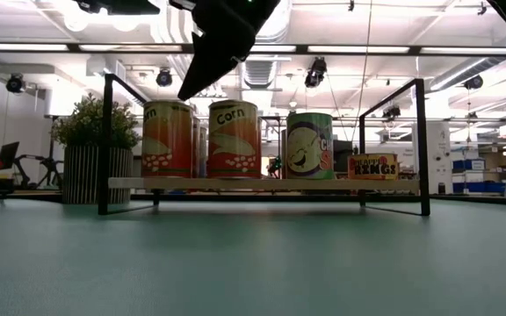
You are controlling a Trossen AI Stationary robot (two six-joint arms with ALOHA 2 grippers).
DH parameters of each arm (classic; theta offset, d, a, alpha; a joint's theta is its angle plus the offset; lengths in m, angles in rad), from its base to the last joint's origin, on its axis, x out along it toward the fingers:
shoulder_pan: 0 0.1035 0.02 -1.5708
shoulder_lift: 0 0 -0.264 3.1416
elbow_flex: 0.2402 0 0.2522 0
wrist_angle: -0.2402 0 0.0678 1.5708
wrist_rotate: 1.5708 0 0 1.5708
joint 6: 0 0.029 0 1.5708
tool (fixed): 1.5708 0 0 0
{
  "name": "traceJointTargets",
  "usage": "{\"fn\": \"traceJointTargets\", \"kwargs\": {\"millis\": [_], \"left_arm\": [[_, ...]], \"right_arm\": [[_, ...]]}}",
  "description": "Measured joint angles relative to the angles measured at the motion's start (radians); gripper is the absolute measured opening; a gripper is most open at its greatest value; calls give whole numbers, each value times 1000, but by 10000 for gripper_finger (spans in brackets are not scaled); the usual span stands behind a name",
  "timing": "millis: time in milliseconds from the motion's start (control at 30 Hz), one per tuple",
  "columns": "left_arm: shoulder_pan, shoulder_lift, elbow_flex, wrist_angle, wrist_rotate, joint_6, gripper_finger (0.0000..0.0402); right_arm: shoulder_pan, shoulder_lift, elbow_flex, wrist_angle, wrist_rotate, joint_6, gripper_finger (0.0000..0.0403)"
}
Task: Pick and place cans onto a shelf
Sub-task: Adjust the cans on the shelf
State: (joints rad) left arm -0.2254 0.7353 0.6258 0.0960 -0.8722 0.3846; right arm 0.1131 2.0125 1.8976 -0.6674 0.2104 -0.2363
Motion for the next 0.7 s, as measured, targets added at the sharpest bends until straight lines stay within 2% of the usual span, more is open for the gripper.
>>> {"fn": "traceJointTargets", "kwargs": {"millis": [400, 700], "left_arm": [[0, 0, 0, 0, 0, 0, 43], [0, 0, 0, 0, 0, 0, 43]], "right_arm": [[-5, 0, -55, 73, 2, -18, 9], [-2, 0, -45, 109, 0, -37, 9]]}}
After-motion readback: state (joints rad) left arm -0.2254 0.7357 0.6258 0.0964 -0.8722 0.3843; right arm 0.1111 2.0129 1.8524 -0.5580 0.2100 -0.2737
